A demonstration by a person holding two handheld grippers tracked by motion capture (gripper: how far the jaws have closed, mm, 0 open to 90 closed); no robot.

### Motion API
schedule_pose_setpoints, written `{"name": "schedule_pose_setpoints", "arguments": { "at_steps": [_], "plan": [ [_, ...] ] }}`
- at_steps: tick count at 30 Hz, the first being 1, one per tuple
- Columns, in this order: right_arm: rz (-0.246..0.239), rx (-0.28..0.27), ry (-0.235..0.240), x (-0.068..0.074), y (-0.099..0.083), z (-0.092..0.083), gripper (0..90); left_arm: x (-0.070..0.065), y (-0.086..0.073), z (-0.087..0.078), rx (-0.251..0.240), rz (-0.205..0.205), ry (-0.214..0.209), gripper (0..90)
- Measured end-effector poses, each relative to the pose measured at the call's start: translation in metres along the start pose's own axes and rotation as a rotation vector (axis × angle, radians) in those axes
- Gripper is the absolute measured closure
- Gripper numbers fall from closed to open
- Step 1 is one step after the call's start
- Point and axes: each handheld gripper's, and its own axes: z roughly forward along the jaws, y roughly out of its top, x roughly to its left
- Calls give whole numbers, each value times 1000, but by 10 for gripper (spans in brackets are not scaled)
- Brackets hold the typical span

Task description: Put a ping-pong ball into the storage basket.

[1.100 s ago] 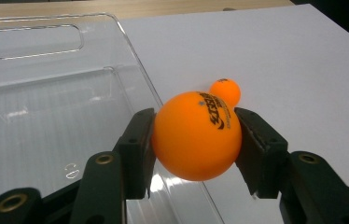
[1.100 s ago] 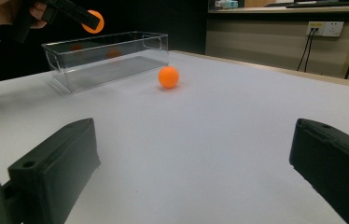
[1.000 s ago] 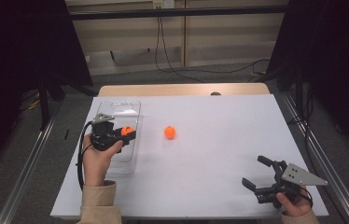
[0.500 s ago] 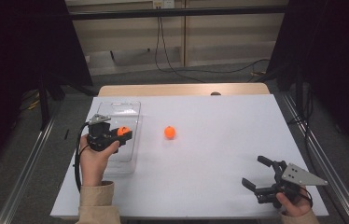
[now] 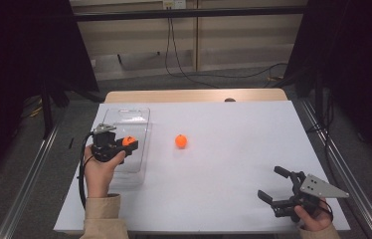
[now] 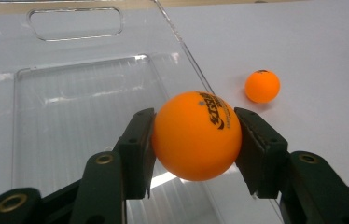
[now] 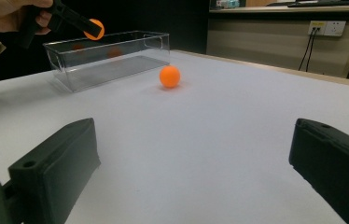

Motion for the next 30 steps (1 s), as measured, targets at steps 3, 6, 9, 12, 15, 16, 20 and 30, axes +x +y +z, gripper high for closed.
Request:
{"name": "schedule_pose_setpoints", "arguments": {
  "at_steps": [3, 6, 9, 12, 15, 16, 20, 30],
  "plan": [
    [0, 0, -1, 0, 0, 0, 12, 2, -1, 0, 2, -8, 2, 509],
    [0, 0, 0, 0, 0, 0, 12, 3, -2, 1, 2, -10, 3, 508],
    [-1, 1, 0, 0, 0, 0, 12, 4, -3, 2, 4, -8, 15, 508],
    [0, 0, 0, 0, 0, 0, 12, 5, -4, 2, 12, -7, 23, 508],
    [0, 0, 1, 0, 0, 0, 12, 6, -5, 4, 19, -3, 37, 508],
    [-1, 0, 1, 0, 0, 0, 12, 6, -5, 5, 15, -5, 40, 508],
    [0, -1, 1, 0, 0, 0, 12, 8, -6, 5, 24, -6, 56, 508],
    [1, 0, 0, 0, 0, 0, 13, 12, -10, 8, 36, -5, 84, 508]
  ]
}}
